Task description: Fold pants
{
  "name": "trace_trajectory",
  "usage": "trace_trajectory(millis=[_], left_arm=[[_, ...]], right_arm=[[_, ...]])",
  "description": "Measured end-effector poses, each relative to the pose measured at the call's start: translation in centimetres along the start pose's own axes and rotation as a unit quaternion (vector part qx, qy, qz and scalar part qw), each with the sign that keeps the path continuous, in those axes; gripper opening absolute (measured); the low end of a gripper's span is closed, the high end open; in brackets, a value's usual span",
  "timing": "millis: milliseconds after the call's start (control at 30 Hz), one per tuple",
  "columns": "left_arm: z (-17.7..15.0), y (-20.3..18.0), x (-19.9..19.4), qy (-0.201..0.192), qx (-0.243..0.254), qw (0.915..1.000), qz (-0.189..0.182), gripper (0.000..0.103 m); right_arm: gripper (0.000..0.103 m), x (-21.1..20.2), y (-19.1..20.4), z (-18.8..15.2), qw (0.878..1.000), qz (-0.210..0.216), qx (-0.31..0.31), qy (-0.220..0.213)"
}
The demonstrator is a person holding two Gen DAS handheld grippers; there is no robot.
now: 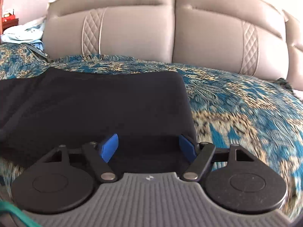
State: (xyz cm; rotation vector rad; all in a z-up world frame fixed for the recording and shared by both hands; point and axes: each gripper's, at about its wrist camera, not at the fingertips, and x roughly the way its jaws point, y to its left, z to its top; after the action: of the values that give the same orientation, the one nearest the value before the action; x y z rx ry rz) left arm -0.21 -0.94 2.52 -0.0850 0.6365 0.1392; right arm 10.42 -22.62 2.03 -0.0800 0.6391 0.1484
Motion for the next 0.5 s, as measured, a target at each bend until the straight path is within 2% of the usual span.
trace_trajectory(millis=[133, 233, 400, 500], left_arm=[[-0.2, 0.3, -0.1, -0.002, -0.01, 0.9999, -0.005, 0.01], [-0.3, 0.4, -0.1, -0.003, -0.014, 0.9999, -0.006, 0.011], [-0.4, 0.9, 0.0, -0.004, -0.027, 0.9995, -0.012, 0.012], [-0.3, 1.2, 0.1, -0.002, -0.037, 0.9992, -0.015, 0.012]], right_arm=[[0.071, 3.1, -0.3, 3.6, 0.999, -0.002, -0.012, 0.031], [0.064, 5.6, -0.7, 5.9, 0.999, 0.002, 0.002, 0.045], [0.067, 9.6, -1.9, 8.9, 0.997, 0.007, 0.042, 0.064], [0.068, 10.8, -2.8, 9.6, 0.996, 0.018, 0.073, 0.057]])
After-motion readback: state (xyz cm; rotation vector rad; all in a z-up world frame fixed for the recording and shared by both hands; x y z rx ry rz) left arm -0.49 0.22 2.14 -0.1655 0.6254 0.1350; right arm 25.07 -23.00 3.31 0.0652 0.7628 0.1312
